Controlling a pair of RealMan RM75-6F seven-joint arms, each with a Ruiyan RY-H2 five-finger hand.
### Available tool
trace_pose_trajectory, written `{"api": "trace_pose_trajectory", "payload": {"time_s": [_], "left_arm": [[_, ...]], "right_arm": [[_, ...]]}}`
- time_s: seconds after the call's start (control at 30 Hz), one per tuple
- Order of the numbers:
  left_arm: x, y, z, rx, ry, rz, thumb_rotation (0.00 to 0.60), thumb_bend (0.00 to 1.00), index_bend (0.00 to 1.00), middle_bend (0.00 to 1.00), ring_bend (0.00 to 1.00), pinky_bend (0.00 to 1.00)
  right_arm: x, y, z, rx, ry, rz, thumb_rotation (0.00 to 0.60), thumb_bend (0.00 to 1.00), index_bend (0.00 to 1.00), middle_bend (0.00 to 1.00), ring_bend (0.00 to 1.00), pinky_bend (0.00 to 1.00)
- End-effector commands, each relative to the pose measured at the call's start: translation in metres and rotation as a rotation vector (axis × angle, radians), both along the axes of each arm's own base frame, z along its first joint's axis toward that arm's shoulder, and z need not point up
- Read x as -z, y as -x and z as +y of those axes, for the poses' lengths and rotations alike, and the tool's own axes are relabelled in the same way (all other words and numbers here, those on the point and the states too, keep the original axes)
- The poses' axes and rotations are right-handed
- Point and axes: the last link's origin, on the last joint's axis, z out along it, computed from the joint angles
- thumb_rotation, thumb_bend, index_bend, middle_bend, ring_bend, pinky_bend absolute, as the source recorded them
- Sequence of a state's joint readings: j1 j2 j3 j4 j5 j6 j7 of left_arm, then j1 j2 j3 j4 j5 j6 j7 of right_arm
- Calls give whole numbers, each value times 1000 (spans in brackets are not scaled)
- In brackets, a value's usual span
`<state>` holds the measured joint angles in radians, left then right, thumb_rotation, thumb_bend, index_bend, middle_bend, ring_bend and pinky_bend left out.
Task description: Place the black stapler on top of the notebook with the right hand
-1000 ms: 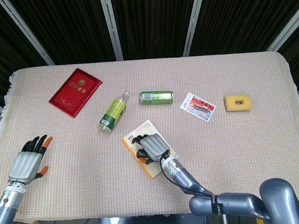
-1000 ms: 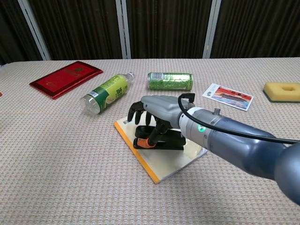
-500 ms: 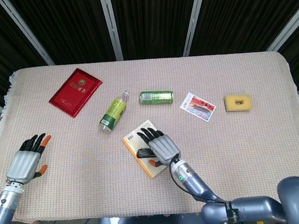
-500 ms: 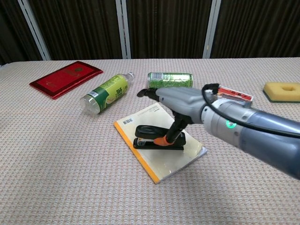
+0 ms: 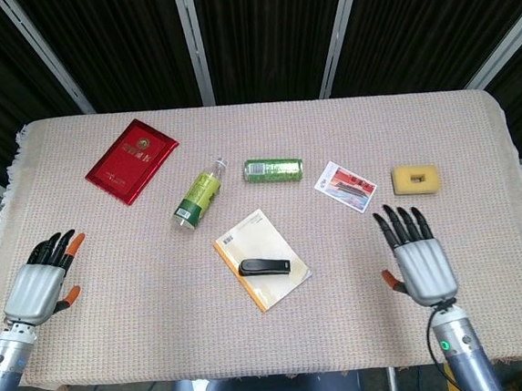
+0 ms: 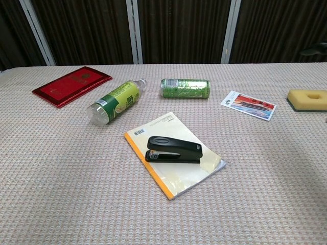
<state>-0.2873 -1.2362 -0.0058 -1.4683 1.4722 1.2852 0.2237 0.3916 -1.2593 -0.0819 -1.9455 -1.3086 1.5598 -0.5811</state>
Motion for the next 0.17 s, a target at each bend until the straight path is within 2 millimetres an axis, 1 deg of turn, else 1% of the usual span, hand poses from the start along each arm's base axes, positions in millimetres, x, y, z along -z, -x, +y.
{"api": "trace_pose_trajectory", "payload": {"time_s": [0.03, 0.13, 0.17], "left_arm": [[-1, -2, -6, 5, 2, 5, 600, 304, 0, 0, 0, 128], [-1, -6, -12, 14, 9, 4, 600, 303, 0, 0, 0, 127], [-1, -7, -13, 17, 9, 2, 600, 303, 0, 0, 0, 127]], "right_arm": [[-29, 70, 43, 88, 91, -9, 600, 183, 0, 0, 0, 0], [-37, 103, 54, 153, 134, -7, 600, 170, 0, 0, 0, 0], [-39, 107, 55, 164, 133, 2, 600, 166, 0, 0, 0, 0]]}}
